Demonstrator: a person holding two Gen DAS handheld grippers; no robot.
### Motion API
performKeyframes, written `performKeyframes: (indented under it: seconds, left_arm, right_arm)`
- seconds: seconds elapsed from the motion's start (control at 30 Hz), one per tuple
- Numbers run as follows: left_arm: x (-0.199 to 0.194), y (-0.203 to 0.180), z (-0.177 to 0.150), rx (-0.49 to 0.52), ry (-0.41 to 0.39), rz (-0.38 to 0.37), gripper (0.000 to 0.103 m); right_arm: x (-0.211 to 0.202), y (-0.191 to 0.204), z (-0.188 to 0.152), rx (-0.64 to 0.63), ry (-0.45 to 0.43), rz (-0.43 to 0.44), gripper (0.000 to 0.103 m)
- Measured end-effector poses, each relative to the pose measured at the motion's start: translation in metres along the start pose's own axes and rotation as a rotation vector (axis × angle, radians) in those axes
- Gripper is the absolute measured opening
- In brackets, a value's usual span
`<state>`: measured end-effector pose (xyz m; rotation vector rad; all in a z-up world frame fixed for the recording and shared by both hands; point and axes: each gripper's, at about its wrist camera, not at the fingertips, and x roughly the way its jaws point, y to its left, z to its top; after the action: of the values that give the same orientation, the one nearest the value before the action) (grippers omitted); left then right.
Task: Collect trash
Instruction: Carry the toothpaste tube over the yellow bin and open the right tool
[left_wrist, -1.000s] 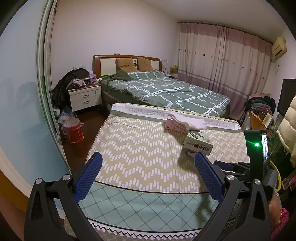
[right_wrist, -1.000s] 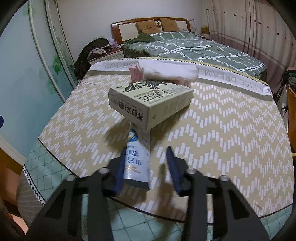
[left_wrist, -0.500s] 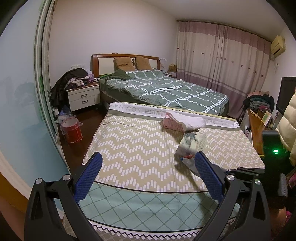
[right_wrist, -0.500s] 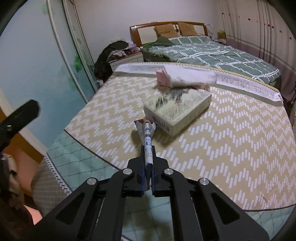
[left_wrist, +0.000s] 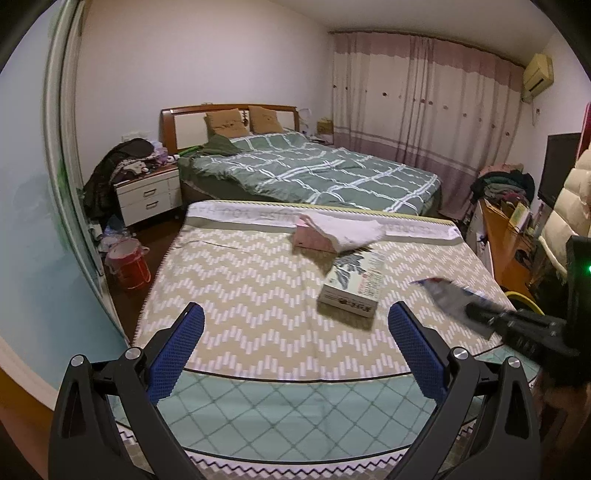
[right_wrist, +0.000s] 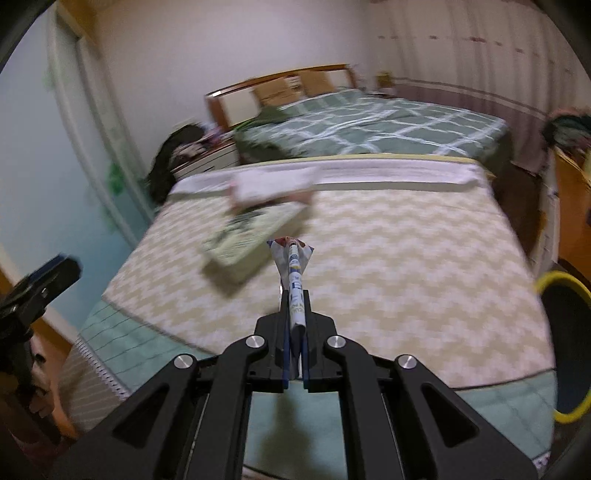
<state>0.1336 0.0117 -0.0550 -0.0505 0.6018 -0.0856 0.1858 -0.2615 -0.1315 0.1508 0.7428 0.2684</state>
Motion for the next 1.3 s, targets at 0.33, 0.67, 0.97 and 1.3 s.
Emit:
performKeyframes:
  seconds: [0.33,0.67,0.97,1.3]
  left_arm:
    - [0.022,-0.040,0.002,0.066,0.039,-0.049,0.098]
    - [0.048,-0.071,0.004,0.112,0.095,-0.096,0.098]
    - [0.063,-0.084,0.004,0.136,0.117,-0.118,0.098]
    - [0.072,-0.083,0.007,0.151,0.132,-0.116,0.098]
  right_arm:
    - [-0.051,-0.131,-0.006,0.238,-0.124,-0.320,0.004]
    - [-0.073,-0.229,-0.026,0.419,-0.119,-0.603,0.005]
    - [-0.066,-0.243,-0.032,0.477,-0.121,-0.664,0.016]
    - [-0.068,-0.242,-0.033,0.466,-0.124,-0.701,0.043]
